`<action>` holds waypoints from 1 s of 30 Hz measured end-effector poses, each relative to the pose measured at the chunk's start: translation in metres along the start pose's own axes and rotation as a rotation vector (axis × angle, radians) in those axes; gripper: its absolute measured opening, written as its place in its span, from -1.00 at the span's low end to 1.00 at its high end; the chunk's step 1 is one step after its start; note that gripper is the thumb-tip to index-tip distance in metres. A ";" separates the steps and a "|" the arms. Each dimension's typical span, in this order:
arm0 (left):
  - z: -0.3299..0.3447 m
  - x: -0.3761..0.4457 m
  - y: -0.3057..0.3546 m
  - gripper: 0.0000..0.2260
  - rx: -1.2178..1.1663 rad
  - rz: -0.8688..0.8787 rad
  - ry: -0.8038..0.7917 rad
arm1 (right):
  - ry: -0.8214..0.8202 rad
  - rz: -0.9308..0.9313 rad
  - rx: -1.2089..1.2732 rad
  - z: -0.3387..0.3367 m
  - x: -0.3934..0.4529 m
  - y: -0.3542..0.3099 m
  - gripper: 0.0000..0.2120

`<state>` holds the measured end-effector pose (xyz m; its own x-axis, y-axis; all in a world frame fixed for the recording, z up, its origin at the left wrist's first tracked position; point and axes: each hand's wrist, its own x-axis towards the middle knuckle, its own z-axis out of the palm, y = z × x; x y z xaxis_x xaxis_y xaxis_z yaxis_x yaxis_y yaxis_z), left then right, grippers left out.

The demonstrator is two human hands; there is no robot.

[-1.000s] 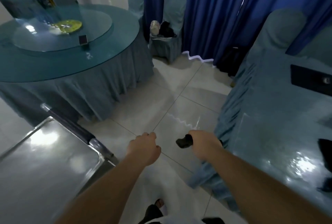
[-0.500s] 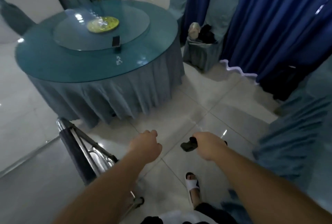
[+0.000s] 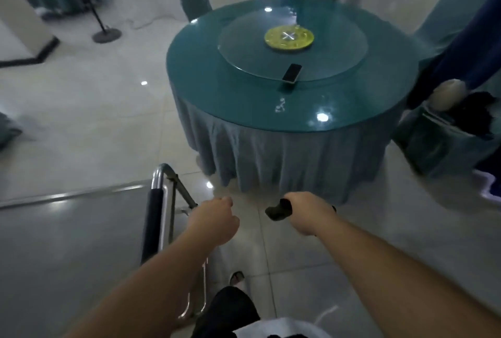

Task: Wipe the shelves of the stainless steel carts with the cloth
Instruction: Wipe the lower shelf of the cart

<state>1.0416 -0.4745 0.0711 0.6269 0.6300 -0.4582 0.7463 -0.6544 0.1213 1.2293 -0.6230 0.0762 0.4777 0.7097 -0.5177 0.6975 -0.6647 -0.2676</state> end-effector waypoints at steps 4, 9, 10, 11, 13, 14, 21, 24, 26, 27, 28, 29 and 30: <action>-0.020 0.057 -0.036 -0.54 -0.064 -0.087 0.014 | -0.017 -0.099 -0.055 -0.025 0.072 -0.038 -0.61; -0.052 0.147 -0.075 -0.56 -0.109 -0.141 0.002 | -0.010 -0.105 -0.081 -0.077 0.164 -0.068 -0.66; -0.059 0.162 -0.081 -0.56 -0.112 -0.146 -0.004 | -0.006 -0.092 -0.079 -0.088 0.179 -0.072 -0.66; -0.068 0.176 -0.088 -0.56 -0.114 -0.150 -0.003 | 0.008 -0.073 -0.063 -0.098 0.195 -0.074 -0.66; -0.086 0.205 -0.099 -0.56 -0.116 -0.153 0.007 | 0.056 -0.043 -0.020 -0.116 0.225 -0.079 -0.63; -0.094 0.219 -0.104 -0.57 -0.115 -0.151 0.016 | 0.076 -0.037 -0.007 -0.124 0.239 -0.082 -0.62; -0.136 0.310 -0.122 -0.58 -0.123 -0.163 0.016 | 0.024 -0.044 -0.028 -0.166 0.340 -0.096 -0.68; -0.155 0.352 -0.127 -0.60 -0.115 -0.201 0.028 | 0.001 -0.090 -0.051 -0.192 0.395 -0.100 -0.61; -0.174 0.378 -0.132 -0.58 -0.101 -0.243 0.049 | 0.011 -0.129 -0.074 -0.219 0.434 -0.101 -0.59; -0.185 0.390 -0.135 -0.58 -0.105 -0.270 0.060 | 0.018 -0.140 -0.087 -0.235 0.451 -0.101 -0.59; -0.196 0.401 -0.138 -0.59 -0.116 -0.298 0.075 | 0.024 -0.144 -0.099 -0.251 0.468 -0.102 -0.59; -0.206 0.410 -0.142 -0.59 -0.130 -0.324 0.093 | 0.025 -0.146 -0.113 -0.265 0.483 -0.104 -0.59; -0.215 0.418 -0.147 -0.60 -0.146 -0.347 0.112 | 0.023 -0.148 -0.130 -0.279 0.497 -0.107 -0.60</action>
<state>1.2422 -0.0249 0.0513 0.3463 0.8505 -0.3959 0.9371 -0.3333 0.1037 1.5410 -0.1344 0.0743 0.3760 0.8036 -0.4614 0.8233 -0.5182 -0.2316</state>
